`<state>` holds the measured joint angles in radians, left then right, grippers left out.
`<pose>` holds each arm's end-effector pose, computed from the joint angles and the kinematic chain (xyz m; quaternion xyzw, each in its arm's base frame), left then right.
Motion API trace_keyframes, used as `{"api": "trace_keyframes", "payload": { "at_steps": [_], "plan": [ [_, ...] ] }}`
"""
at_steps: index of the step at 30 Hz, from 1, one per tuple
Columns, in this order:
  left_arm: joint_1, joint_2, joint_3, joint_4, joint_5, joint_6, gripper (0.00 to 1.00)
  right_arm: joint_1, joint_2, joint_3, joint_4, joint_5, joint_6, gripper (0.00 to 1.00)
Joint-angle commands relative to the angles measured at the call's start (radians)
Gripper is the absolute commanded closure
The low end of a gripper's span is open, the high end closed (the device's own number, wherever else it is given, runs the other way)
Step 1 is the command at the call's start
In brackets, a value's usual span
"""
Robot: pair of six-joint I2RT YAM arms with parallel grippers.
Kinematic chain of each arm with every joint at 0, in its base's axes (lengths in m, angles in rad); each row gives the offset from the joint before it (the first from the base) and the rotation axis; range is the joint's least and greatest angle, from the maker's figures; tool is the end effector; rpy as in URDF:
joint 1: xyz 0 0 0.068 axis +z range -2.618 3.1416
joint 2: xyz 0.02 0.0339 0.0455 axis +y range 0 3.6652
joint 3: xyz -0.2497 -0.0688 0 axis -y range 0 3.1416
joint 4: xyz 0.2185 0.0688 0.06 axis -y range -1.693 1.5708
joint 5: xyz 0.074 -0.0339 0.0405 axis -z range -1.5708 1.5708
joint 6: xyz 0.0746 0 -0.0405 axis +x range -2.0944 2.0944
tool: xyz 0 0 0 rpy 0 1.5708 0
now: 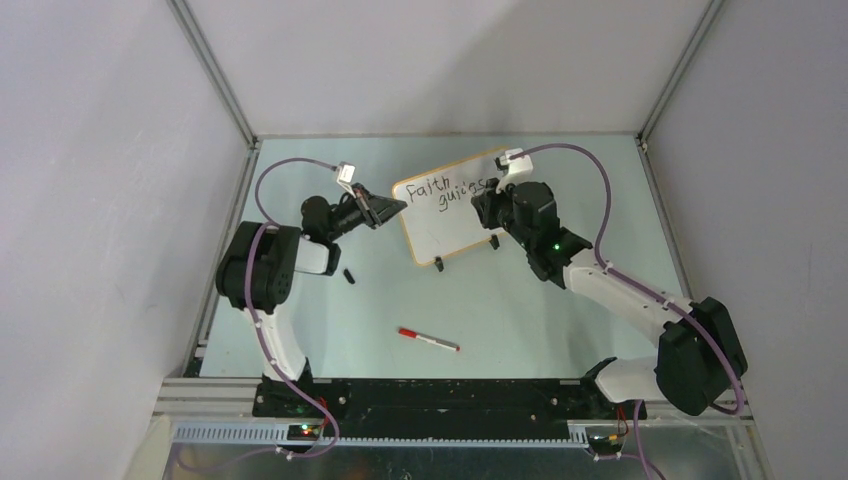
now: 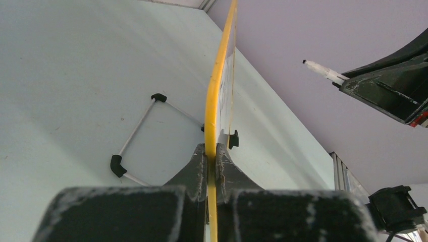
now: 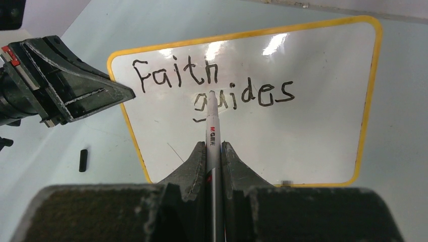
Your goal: Write a sentence on the whiteboard
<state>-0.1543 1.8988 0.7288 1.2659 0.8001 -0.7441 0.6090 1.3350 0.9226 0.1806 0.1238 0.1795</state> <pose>0.3537 -0.1092 0.1842 0.0958 0.6764 -0.5319 0.5004 0.2759 0.1812 0.2897 -0.1293 0.7728 0.1931 0.5905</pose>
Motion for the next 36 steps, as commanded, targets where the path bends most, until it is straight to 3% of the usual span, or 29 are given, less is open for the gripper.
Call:
{"api": "trace_keyframes", "payload": {
  "at_steps": [1,15,36],
  "plan": [
    [0.002,0.01,0.015,0.018,0.046,0.015,1.0,-0.007,-0.038,-0.001,0.018,-0.013,0.01,1.0],
    [0.002,-0.017,0.016,-0.06,0.002,0.064,1.0,-0.028,0.039,0.083,-0.127,-0.046,0.063,1.0],
    [0.001,-0.025,0.015,-0.092,-0.027,0.087,1.0,-0.007,0.1,0.09,-0.152,-0.001,0.116,1.0]
  ]
}}
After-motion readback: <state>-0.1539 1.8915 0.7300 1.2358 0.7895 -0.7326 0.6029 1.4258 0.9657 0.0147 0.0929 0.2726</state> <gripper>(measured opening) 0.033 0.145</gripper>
